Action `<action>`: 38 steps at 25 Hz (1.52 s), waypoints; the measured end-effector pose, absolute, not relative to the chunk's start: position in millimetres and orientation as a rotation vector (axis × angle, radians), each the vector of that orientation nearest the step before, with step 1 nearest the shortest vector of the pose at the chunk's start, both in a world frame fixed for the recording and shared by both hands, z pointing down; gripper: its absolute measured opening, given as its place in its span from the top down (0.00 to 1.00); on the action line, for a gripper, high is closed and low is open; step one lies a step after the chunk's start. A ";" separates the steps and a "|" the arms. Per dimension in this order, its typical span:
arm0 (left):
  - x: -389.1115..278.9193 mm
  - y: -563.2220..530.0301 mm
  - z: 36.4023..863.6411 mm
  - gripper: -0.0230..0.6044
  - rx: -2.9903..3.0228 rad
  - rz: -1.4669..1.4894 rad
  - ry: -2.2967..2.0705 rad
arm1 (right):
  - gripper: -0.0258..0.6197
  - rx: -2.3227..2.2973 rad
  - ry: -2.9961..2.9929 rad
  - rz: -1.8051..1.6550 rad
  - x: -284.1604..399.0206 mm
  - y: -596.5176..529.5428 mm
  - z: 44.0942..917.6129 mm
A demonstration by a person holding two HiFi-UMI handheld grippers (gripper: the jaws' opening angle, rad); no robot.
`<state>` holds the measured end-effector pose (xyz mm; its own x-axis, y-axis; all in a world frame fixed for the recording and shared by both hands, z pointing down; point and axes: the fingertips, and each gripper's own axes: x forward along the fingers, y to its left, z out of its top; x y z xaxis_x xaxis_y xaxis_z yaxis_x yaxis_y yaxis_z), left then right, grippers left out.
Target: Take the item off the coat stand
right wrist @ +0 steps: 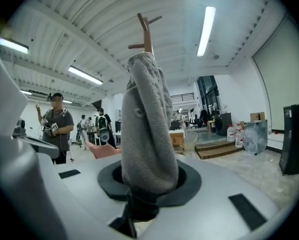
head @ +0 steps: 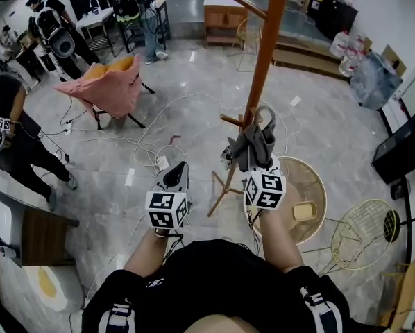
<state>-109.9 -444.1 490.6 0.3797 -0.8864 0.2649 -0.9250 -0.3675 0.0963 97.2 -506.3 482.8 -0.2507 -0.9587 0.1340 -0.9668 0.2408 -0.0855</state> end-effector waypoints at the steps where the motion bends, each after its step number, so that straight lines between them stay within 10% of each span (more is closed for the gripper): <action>1: -106.9 -443.3 491.0 0.94 2.415 0.246 -1.605 | 0.81 1.896 -2.443 0.214 98.3 -501.1 476.3; 38: -34.5 -433.2 496.8 0.94 2.543 0.256 -1.425 | 0.74 1.894 -2.425 0.319 136.6 -425.0 509.8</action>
<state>-34.5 -433.2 496.8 0.5162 -0.8179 0.2542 -0.8552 -0.5082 0.1016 136.6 -425.0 509.8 -0.2495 -0.9544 0.1641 -0.9643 0.2295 -0.1318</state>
